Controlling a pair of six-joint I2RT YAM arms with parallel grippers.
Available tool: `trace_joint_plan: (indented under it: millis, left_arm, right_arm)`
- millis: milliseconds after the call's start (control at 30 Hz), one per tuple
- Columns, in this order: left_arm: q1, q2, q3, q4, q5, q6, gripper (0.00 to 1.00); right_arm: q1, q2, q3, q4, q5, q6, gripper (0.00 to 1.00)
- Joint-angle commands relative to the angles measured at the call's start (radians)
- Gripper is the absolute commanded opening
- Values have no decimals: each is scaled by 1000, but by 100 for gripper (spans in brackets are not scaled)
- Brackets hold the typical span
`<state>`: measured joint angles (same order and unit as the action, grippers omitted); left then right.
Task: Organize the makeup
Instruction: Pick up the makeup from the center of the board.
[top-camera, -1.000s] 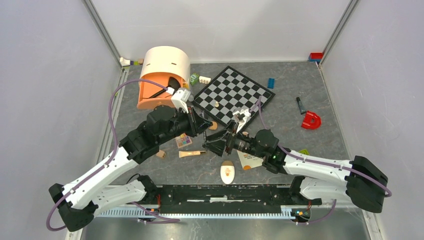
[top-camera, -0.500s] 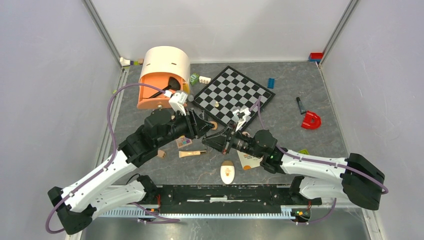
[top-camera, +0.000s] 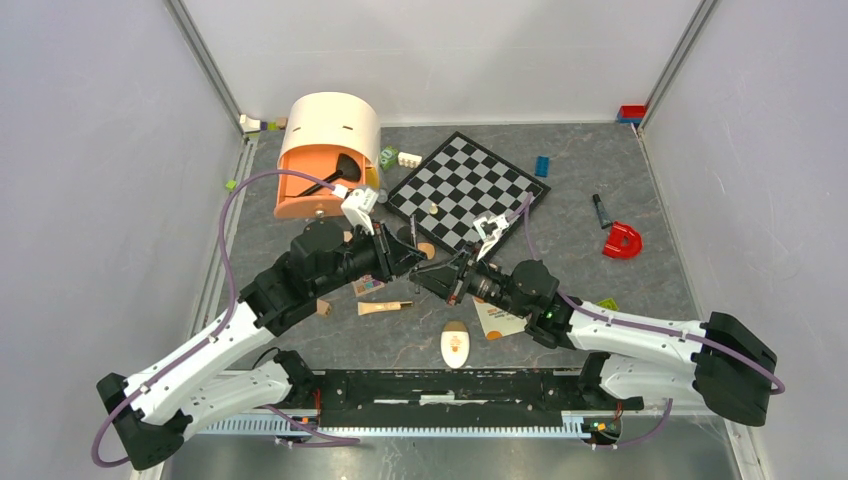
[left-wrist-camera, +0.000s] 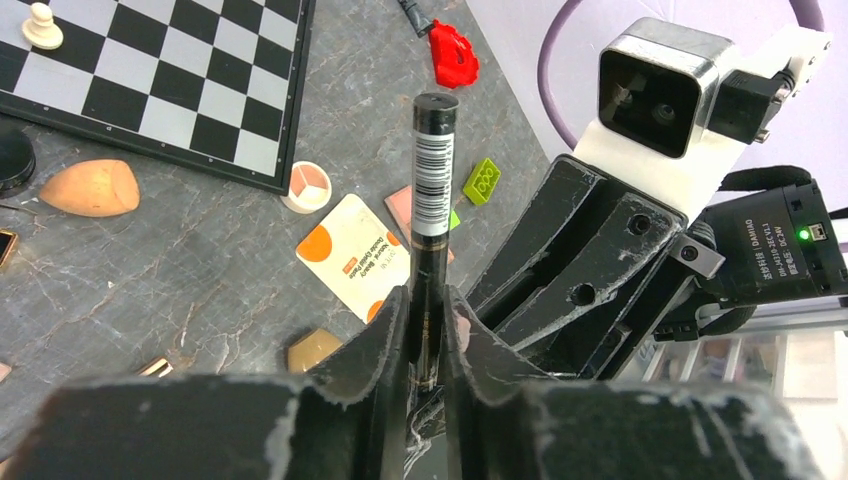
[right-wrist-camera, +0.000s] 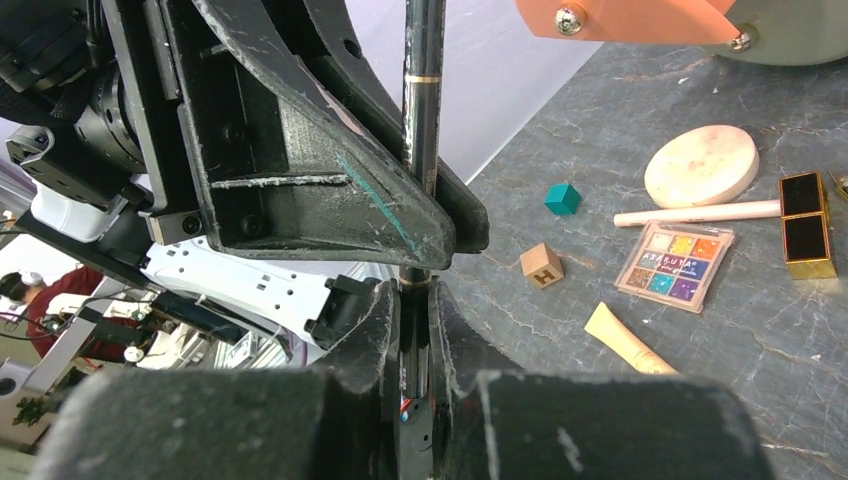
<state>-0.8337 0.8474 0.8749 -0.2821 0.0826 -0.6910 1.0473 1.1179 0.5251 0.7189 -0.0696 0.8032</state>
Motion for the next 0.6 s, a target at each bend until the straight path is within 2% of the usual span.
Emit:
trace_joint_plan:
  millis: [0,67,100,133,200,267,367,433,567]
  left_arm:
    - [-2,-17,-4,32,5,-19,13]
    - [-2,-16,-1,30,3,-15,4]
    - [-2,-15,6,21,-1,-4,2]
    - [-2,-13,23,-5,-13,12,2]
    - [-1,-10,75,-88,-62,75,2]
    - [-1,-10,149,-195,-131,174,2]
    - [-1,8,276,-350,-283,347,2]
    - [1,35,357,-443,-407,448,2]
    - [0,87,443,-507,-605,675,2]
  right_arm:
    - [1,-19,-9,14,17,-10,0]
    - [0,-21,-12,12,13,-15,2]
    - [0,-23,-12,3,13,-22,8]
    - [1,-28,-9,-10,11,-35,16]
    - [1,-54,12,-100,12,-94,39]
    - [1,-95,43,-242,49,-185,53]
    - [1,-179,67,-445,154,-280,62]
    - [0,-244,65,-540,215,-315,65]
    - [1,-335,44,-664,264,-366,68]
